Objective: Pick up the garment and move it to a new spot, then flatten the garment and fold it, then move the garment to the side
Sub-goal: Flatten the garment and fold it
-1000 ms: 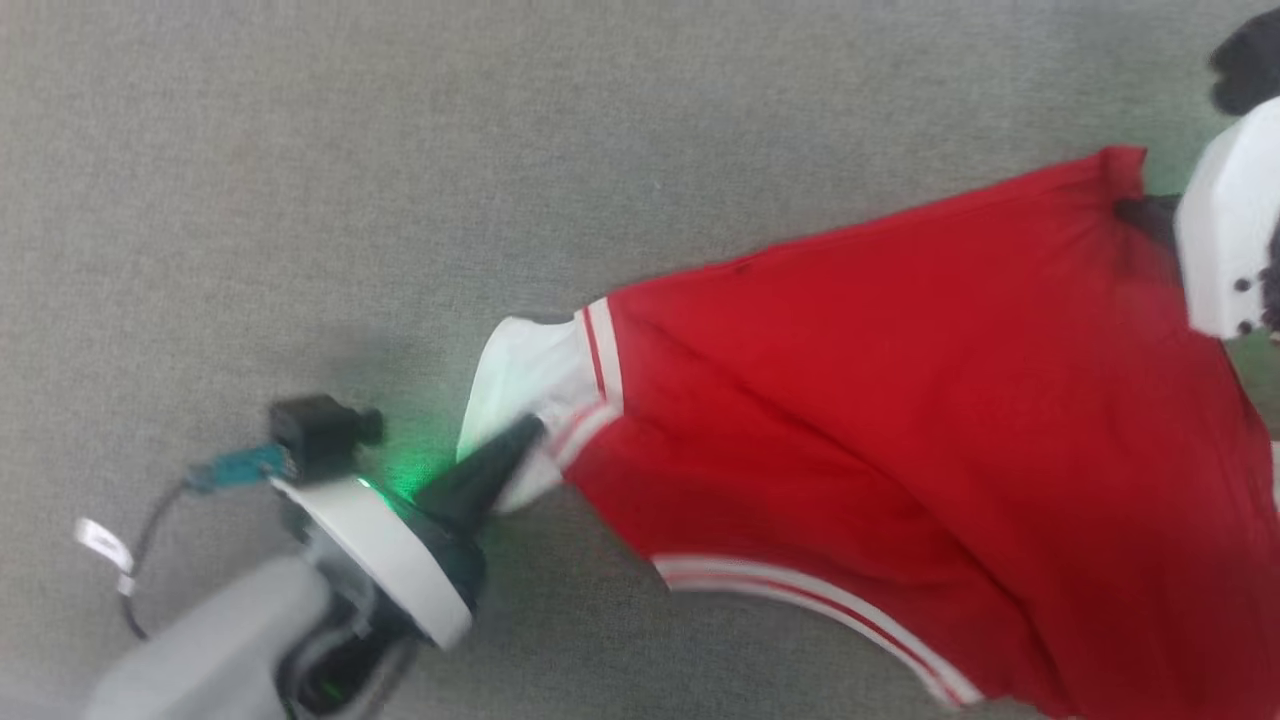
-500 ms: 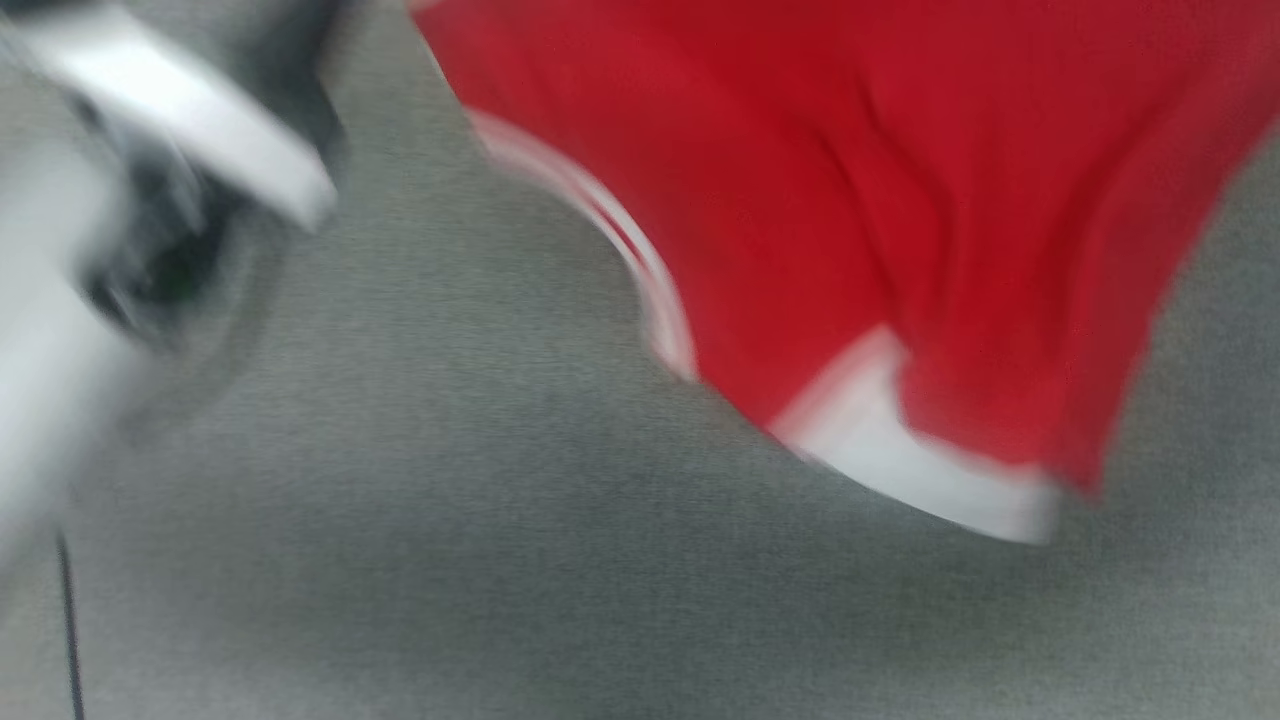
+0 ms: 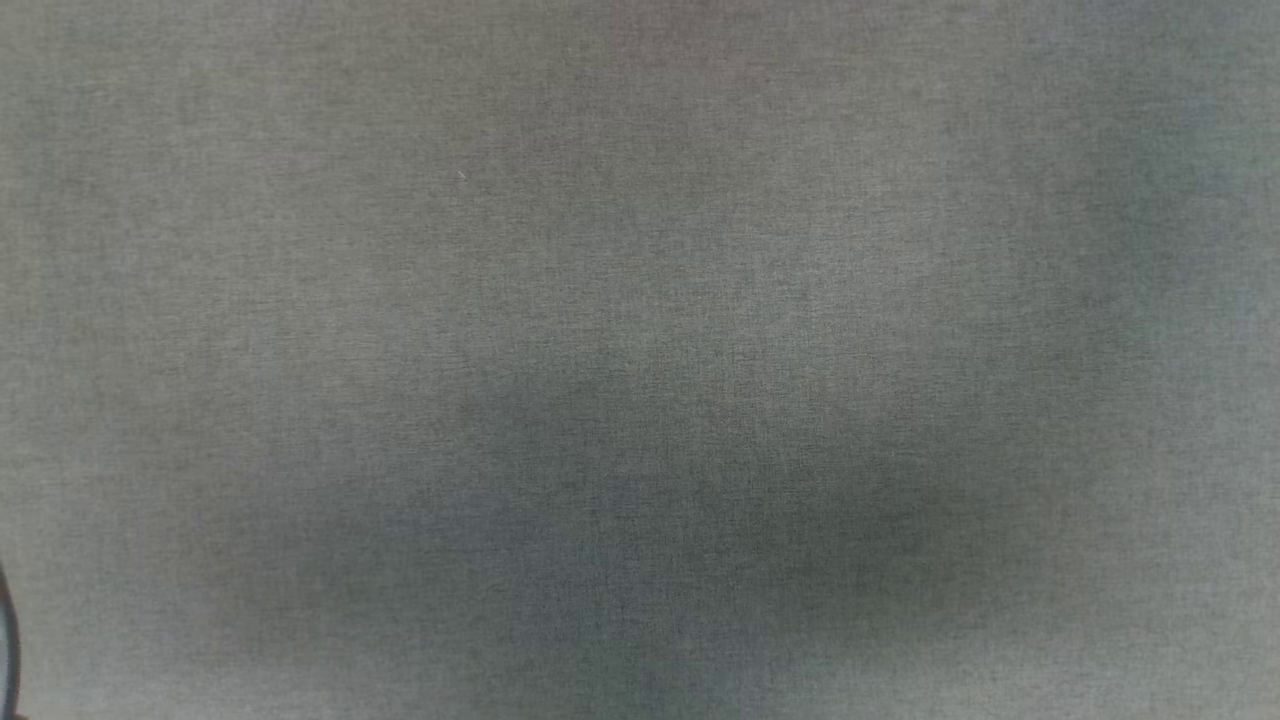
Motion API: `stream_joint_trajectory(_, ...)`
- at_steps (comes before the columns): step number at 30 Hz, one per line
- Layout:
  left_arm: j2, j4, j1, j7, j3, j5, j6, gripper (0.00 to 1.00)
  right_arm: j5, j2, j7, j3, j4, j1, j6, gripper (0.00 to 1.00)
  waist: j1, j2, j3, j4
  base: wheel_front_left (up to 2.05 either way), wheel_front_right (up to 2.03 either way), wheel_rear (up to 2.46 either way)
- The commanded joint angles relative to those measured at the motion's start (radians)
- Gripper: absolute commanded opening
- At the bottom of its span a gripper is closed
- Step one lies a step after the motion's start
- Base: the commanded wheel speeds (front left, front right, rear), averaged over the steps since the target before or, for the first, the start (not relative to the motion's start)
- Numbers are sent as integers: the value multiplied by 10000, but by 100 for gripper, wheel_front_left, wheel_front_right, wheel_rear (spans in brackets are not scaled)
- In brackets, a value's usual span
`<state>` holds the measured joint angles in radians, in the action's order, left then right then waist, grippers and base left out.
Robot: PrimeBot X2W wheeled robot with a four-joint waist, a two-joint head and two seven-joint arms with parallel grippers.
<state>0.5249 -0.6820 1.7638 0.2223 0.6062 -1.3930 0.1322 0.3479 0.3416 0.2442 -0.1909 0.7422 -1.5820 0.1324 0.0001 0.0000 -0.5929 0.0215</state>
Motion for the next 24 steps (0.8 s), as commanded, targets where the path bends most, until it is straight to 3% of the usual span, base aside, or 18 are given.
stream_joint_trajectory(1,182,-11,-46,130,-173,-287,-40,0,-68,94,-57,-8,207,65,-33,0,-1,0,43,-14,0,0,0)
stream_joint_trajectory(6,331,723,-1742,-335,130,-1061,-40,0,253,257,19,562,797,884,-35,0,-1,0,150,-119,0,0,0)
stream_joint_trajectory(9,506,1952,-3321,-597,77,-1884,-28,0,905,306,321,1187,656,1647,-27,0,-1,0,190,-142,0,0,0)
stream_joint_trajectory(10,752,2730,-4607,-611,281,-1966,-29,0,1416,438,575,1650,391,2397,-27,0,-1,0,249,-203,0,0,0)
stream_joint_trajectory(16,1133,4943,-8242,-147,585,-2184,-28,0,3257,856,1710,2314,-1277,5091,-16,0,-1,0,712,-323,0,0,0)
stream_joint_trajectory(17,1133,4943,-8242,-147,585,-2184,-28,0,3257,856,1710,2314,-1277,5091,-16,0,-1,0,712,-323,0,0,0)
stream_joint_trajectory(24,1836,7034,-11562,192,1047,-1764,-28,0,4745,1503,3058,1959,-4140,9211,-16,0,-1,0,1483,-353,0,0,0)
